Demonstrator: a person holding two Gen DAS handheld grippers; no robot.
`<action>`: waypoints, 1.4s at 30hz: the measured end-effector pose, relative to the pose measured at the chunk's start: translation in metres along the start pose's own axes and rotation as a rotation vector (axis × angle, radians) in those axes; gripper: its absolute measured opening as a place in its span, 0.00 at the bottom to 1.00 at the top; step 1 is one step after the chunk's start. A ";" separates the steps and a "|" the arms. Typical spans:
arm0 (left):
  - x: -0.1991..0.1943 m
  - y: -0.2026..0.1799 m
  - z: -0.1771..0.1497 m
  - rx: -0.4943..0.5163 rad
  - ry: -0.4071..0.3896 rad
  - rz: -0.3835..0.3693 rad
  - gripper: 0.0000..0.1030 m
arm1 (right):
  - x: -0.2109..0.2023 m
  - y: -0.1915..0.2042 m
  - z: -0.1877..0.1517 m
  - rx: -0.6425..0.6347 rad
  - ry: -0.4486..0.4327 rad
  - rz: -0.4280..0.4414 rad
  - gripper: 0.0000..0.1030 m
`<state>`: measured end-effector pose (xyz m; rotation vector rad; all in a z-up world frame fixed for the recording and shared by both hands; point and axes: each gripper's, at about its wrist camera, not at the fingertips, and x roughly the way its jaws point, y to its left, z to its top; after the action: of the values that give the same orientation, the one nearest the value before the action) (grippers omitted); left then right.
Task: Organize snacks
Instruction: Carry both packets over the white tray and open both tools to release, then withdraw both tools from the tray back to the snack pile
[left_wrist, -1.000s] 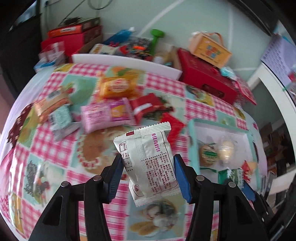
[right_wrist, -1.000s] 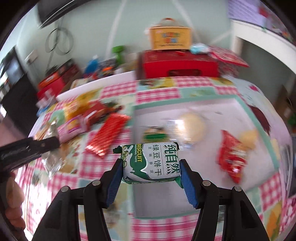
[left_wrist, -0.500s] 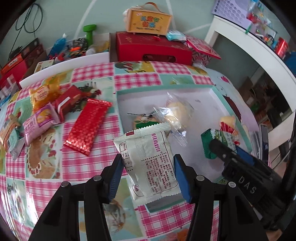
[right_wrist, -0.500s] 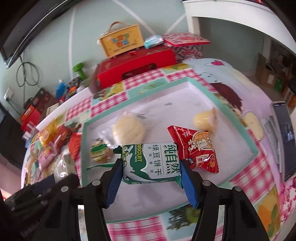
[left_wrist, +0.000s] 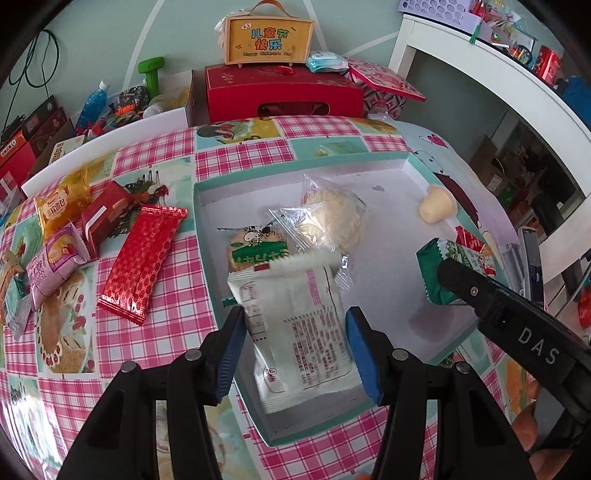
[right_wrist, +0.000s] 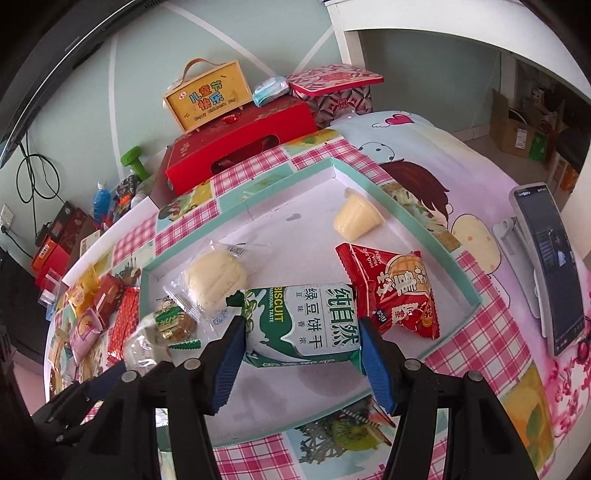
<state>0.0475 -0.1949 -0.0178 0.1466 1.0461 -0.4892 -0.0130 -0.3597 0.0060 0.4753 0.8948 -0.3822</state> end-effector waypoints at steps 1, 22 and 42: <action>0.000 0.000 0.000 0.003 0.000 0.003 0.55 | 0.000 0.000 0.000 -0.001 0.000 0.000 0.62; 0.004 0.087 -0.006 -0.319 0.107 0.197 0.65 | 0.020 0.020 -0.005 -0.063 0.077 -0.017 0.77; 0.001 0.121 -0.013 -0.415 0.105 0.326 0.99 | 0.018 0.047 -0.008 -0.145 0.029 -0.024 1.00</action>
<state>0.0930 -0.0838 -0.0391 -0.0271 1.1781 0.0355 0.0158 -0.3182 -0.0025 0.3374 0.9504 -0.3305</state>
